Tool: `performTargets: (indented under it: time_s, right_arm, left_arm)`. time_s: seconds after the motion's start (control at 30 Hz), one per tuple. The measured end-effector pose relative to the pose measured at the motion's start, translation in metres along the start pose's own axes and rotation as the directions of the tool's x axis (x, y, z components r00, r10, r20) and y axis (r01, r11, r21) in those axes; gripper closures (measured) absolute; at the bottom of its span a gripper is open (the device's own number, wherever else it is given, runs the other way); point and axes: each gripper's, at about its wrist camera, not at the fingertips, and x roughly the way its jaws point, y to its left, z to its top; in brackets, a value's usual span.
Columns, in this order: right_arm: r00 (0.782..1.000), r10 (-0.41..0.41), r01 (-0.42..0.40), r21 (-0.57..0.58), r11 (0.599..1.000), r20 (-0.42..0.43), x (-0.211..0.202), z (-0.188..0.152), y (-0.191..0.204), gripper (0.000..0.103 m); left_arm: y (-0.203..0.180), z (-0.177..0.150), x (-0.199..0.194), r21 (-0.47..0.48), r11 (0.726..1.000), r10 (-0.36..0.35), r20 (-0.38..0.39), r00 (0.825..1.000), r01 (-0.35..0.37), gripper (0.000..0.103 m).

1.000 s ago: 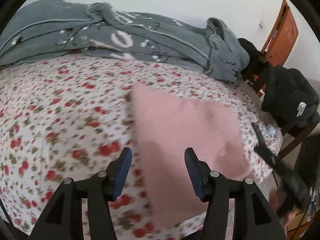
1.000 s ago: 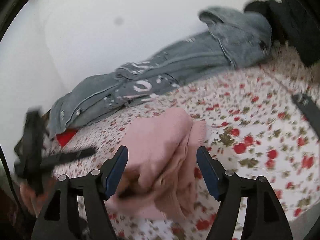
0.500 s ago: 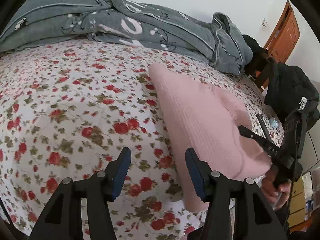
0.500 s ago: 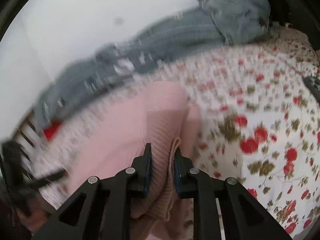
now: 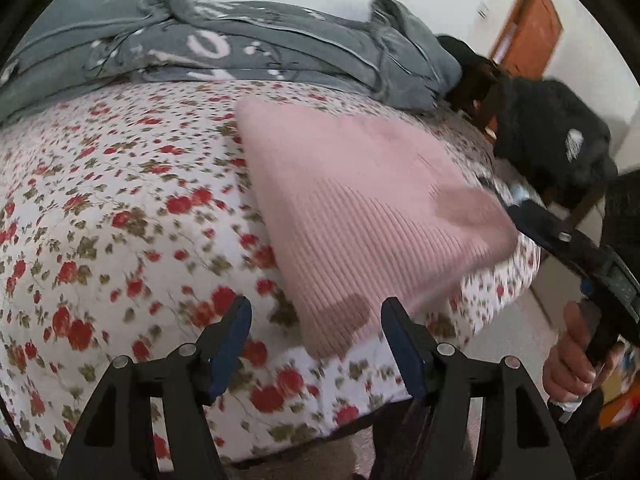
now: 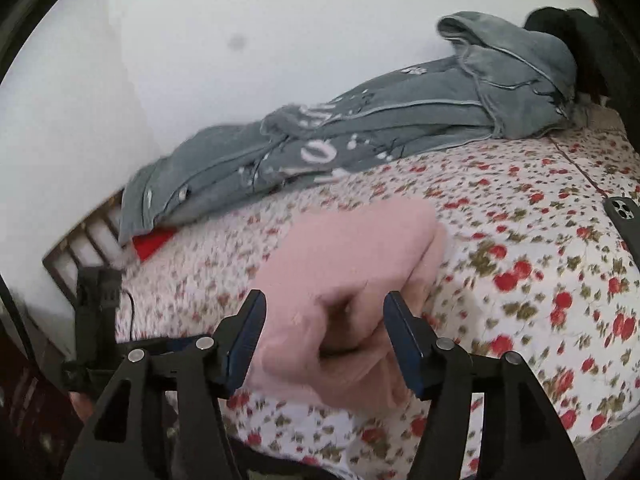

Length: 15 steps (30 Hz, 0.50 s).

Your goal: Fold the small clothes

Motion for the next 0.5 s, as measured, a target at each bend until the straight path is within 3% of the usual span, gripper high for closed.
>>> performTargets:
  time_s: [0.17,0.33,0.4,0.43,0.47,0.5]
  right_arm:
    - [0.997,-0.042,0.039,-0.034,0.999,-0.067,0.016,-0.024,0.009,0.046]
    - [0.997,-0.027,0.026,-0.020,0.999,-0.071,0.018,-0.028,0.007,0.052]
    - [0.997,-0.008,0.010,0.025,1.000,-0.073,0.023,-0.026,0.004,0.063]
    - [0.997,0.000,0.004,0.043,0.999,-0.080,0.027,-0.026,0.002,0.071]
    - [0.996,0.006,-0.001,0.060,0.998,-0.088,0.030,-0.025,0.000,0.093]
    - [0.996,-0.002,0.007,0.061,0.998,-0.084,0.029,-0.025,-0.001,0.095]
  left_arm:
    - [-0.020,-0.017,0.014,0.074,0.995,0.064,-0.020,0.998,-0.062,0.036]
    - [-0.035,-0.021,0.032,0.128,0.980,0.151,0.045,0.988,-0.155,0.036]
    - [-0.036,-0.023,0.036,0.125,0.971,0.195,0.080,0.978,-0.204,0.037]
    - [-0.033,-0.024,0.033,0.114,0.969,0.209,0.111,0.972,-0.221,0.047]
    - [-0.030,-0.024,0.030,0.104,0.972,0.198,0.130,0.972,-0.212,0.065]
    - [-0.025,-0.024,0.024,0.092,0.980,0.163,0.141,0.977,-0.177,0.073]
